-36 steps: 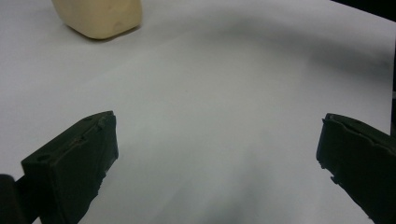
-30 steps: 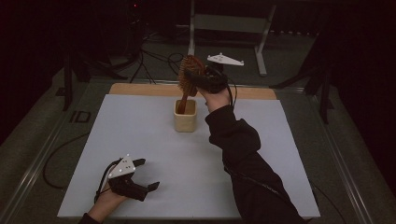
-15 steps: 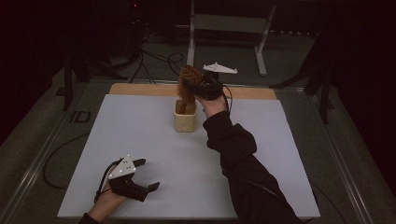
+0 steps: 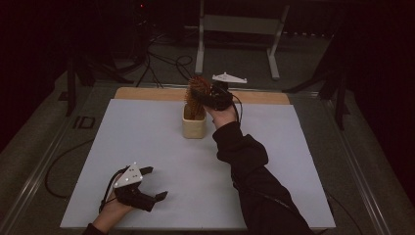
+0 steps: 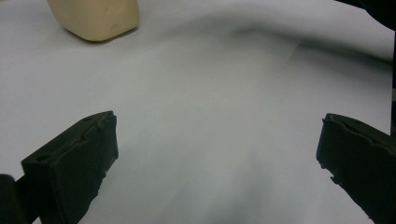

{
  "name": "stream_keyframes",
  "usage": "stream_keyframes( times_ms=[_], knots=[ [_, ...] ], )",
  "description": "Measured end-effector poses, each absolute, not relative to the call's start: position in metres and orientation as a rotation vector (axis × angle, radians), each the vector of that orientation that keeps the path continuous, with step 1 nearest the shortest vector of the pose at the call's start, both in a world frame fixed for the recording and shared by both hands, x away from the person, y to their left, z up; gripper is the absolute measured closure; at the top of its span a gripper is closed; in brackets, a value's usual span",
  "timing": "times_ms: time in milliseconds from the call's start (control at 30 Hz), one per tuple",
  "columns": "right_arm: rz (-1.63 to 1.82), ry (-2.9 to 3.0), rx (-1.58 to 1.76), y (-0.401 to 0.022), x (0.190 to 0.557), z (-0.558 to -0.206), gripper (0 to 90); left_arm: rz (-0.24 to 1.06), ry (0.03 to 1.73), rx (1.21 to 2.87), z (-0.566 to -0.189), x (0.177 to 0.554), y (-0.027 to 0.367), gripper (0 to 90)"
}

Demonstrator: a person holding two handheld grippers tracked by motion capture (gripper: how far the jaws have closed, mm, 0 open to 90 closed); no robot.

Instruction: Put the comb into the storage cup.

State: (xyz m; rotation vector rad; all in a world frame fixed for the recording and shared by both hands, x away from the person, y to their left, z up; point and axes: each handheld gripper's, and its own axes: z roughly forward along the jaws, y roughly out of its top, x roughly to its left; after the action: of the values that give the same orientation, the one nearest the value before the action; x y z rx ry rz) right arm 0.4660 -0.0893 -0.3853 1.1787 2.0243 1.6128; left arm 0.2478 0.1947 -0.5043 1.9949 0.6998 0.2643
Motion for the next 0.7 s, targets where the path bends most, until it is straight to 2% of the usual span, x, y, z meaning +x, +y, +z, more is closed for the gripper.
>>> stream_keyframes(
  times_ms=[700],
  knots=[
    [1.658,2.031,1.253,-0.108,0.477,-0.397,48.8,0.257,0.695,1.989,-0.505,0.248,0.194,0.0]
  ],
)
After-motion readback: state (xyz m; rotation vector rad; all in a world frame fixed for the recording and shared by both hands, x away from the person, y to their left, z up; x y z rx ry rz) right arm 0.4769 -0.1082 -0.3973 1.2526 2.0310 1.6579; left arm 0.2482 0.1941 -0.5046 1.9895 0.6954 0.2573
